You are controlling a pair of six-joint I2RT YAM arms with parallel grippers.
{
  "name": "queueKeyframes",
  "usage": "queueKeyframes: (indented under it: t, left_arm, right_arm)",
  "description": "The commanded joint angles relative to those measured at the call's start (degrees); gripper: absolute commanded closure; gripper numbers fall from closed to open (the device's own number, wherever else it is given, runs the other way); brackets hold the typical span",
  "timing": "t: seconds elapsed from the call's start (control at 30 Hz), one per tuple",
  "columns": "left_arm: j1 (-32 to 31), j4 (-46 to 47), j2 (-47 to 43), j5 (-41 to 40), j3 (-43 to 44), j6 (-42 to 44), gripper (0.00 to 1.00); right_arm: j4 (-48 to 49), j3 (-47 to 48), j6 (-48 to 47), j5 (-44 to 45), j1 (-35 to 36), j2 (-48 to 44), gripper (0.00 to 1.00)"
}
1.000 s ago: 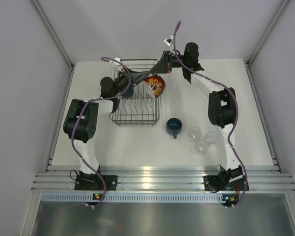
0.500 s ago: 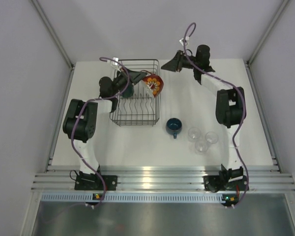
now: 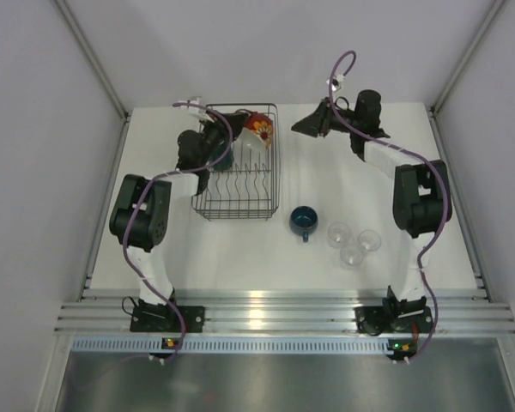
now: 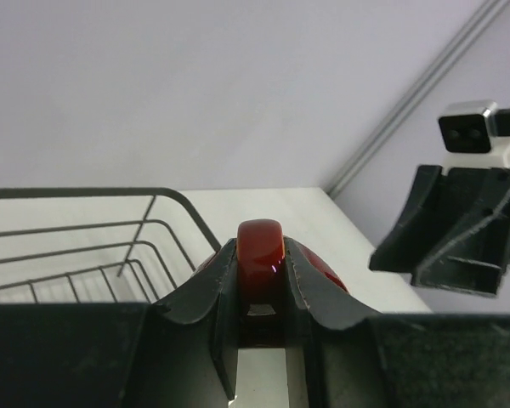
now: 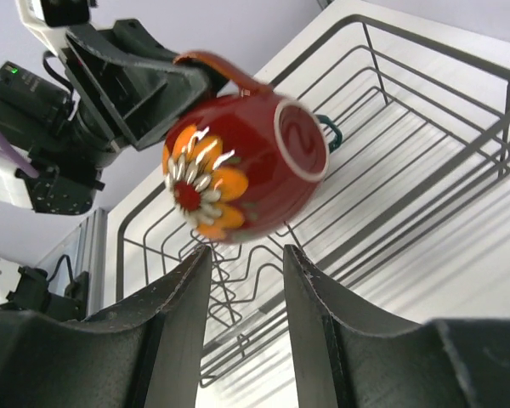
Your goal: Load the cups into the dish rack
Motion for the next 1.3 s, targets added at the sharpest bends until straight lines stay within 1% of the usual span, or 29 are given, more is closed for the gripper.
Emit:
queueKeyframes:
  t: [0.0,0.07,0.1,0.17,0.2,0.23,0.3,0.33,0.43,0.6,0.67,0.77,0.87,0.9,1.03,1.23,1.27]
  left_arm:
    - [-2.2,0.5,-6.7,-11.5,5.7,11.6,1.00]
    - [-2.5,-1.4,-7.0,-14.4,6.0,14.2,1.00]
    - [-3.4,-1.5,-7.3,-18.2,5.8,18.1,1.00]
    - [-4.7,-1.5,-7.2,-20.7,6.5,21.9,1.00]
    - [-5.4,-1.3,-6.7,-22.7,6.9,25.3,1.00]
    - [-6.9,0.7,-6.3,-25.4,7.0,26.8,1.00]
    - [-8.5,3.1,-4.4,-27.6,7.4,29.9,1.00]
    - [-9.0,6.1,-3.8,-29.8,7.2,31.0,1.00]
    - [-10.7,13.5,-0.7,-31.3,5.8,33.3,1.00]
    - [-13.6,19.5,3.4,-35.8,5.9,37.9,1.00]
    - [-14.4,20.5,5.5,-36.5,6.9,37.9,1.00]
    - [-15.0,21.2,8.2,-37.9,8.4,38.9,1.00]
    - [-15.3,22.2,10.6,-38.0,9.9,39.3,1.00]
    - [-15.3,22.4,11.3,-38.0,10.3,39.4,1.00]
    - [-15.3,24.0,13.3,-38.0,12.0,40.1,1.00]
    - [-15.5,28.2,15.9,-37.5,14.1,45.6,1.00]
    - [-15.4,28.4,16.4,-37.3,14.9,47.2,1.00]
  right_arm:
    - [5.3,-3.0,-1.3,-0.3,-1.4,-4.0,0.60]
    - [6.3,-4.2,-0.9,-0.7,-1.6,-4.4,0.60]
    - [7.7,-5.3,-0.3,-0.8,-1.6,-4.9,0.60]
    - [9.4,-6.4,0.5,-1.4,-1.6,-5.2,0.60]
    - [10.4,-7.7,1.0,-1.4,-1.6,-5.7,0.60]
    - [12.1,-8.1,2.0,-1.6,-1.6,-5.7,0.60]
    - [14.2,-9.6,3.9,-2.1,-1.7,-5.9,0.60]
    - [16.1,-10.0,4.4,-2.5,-1.7,-5.9,0.60]
    - [18.3,-12.3,6.0,-2.8,-2.3,-6.4,0.60]
    - [22.2,-15.1,7.9,-3.9,-3.0,-5.9,0.60]
    - [24.6,-16.2,9.2,-4.3,-3.4,-5.8,0.59]
    - [31.3,-18.5,13.8,-5.3,-4.3,-5.5,0.59]
    - [35.9,-19.9,17.8,-6.1,-5.5,-5.2,0.60]
    - [39.2,-20.2,18.8,-6.2,-6.0,-5.1,0.60]
    - [46.6,-21.0,24.4,-7.2,-6.9,-3.8,0.59]
    - [55.4,-19.9,32.7,-8.4,-8.0,-0.5,0.60]
    - [59.3,-19.2,36.1,-8.5,-8.0,0.7,0.60]
